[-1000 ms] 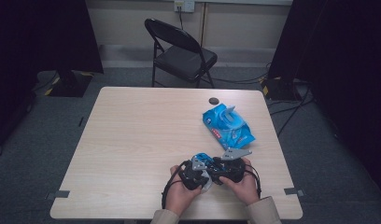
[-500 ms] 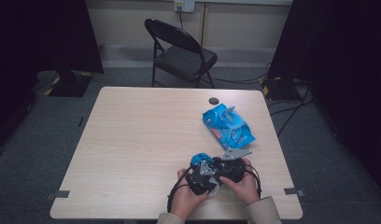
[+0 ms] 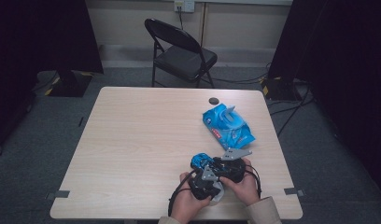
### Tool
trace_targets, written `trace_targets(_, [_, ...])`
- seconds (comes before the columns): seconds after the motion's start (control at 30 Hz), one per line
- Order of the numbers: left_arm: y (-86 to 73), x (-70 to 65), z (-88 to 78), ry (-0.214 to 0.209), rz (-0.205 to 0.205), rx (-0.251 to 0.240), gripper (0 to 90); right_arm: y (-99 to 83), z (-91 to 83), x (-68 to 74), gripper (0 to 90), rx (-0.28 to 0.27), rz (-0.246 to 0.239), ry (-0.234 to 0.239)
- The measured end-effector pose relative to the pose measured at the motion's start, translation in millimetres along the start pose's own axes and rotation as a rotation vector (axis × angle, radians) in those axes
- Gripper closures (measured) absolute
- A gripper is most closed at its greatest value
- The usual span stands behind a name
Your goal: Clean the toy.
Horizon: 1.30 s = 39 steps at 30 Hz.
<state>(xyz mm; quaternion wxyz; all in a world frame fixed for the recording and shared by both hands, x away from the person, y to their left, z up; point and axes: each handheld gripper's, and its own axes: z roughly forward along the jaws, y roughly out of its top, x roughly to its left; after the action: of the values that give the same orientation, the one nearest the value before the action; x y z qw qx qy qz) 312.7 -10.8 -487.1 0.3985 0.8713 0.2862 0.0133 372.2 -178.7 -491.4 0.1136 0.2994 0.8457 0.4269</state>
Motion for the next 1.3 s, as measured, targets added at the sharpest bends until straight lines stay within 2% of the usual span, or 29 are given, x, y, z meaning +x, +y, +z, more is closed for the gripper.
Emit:
trace_targets(0.07, [-1.3,0.7,-6.8,0.0,0.006,0.001,83.5,0.0,-0.2,0.0,43.0,0.001,0.0,0.001])
trace_targets(0.13, [-3.7,3.7,-14.2,0.01,0.029,0.013,83.3,-0.1,-0.3,-0.6,43.0,0.001,-0.003,0.004])
trace_targets(0.37, [-20.2,20.9,-35.8,0.042,0.015,0.024,81.8,0.8,-0.6,0.4,42.4,0.011,0.0,-0.004])
trace_targets(0.63, [-28.0,28.9,-42.1,0.052,-0.002,0.014,79.3,4.3,-1.1,2.0,43.0,0.029,0.007,-0.017])
trace_targets(0.73, [-29.1,29.1,-41.1,0.051,0.001,0.012,77.7,7.7,-6.6,1.6,43.2,0.002,0.008,-0.025])
trace_targets(0.83, [-29.0,30.0,-41.1,0.063,0.002,-0.001,71.6,11.5,-14.0,1.2,43.7,-0.018,0.019,-0.023])
trace_targets(0.87, [-28.9,30.4,-42.0,0.072,0.007,-0.002,67.2,12.7,-16.6,1.2,43.8,-0.022,0.015,-0.023])
trace_targets(0.93, [-28.5,30.5,-44.1,0.08,0.016,-0.002,66.2,14.1,-21.2,1.9,43.9,-0.028,0.011,-0.018])
trace_targets(1.03, [-26.7,32.5,-49.9,0.115,0.015,-0.013,51.9,14.8,-26.0,2.6,43.0,-0.033,0.014,-0.012])
trace_targets(1.13, [-25.0,35.1,-57.3,0.133,0.004,-0.021,42.0,15.2,-30.0,4.8,43.2,-0.041,0.028,0.012])
trace_targets(1.17, [-24.5,36.7,-60.8,0.154,0.014,-0.023,39.3,15.3,-30.8,7.0,43.5,-0.035,0.024,0.019])
trace_targets(1.3, [-25.8,44.5,-74.1,0.177,0.006,-0.044,37.5,17.4,-33.2,20.0,46.9,-0.025,-0.016,0.057])
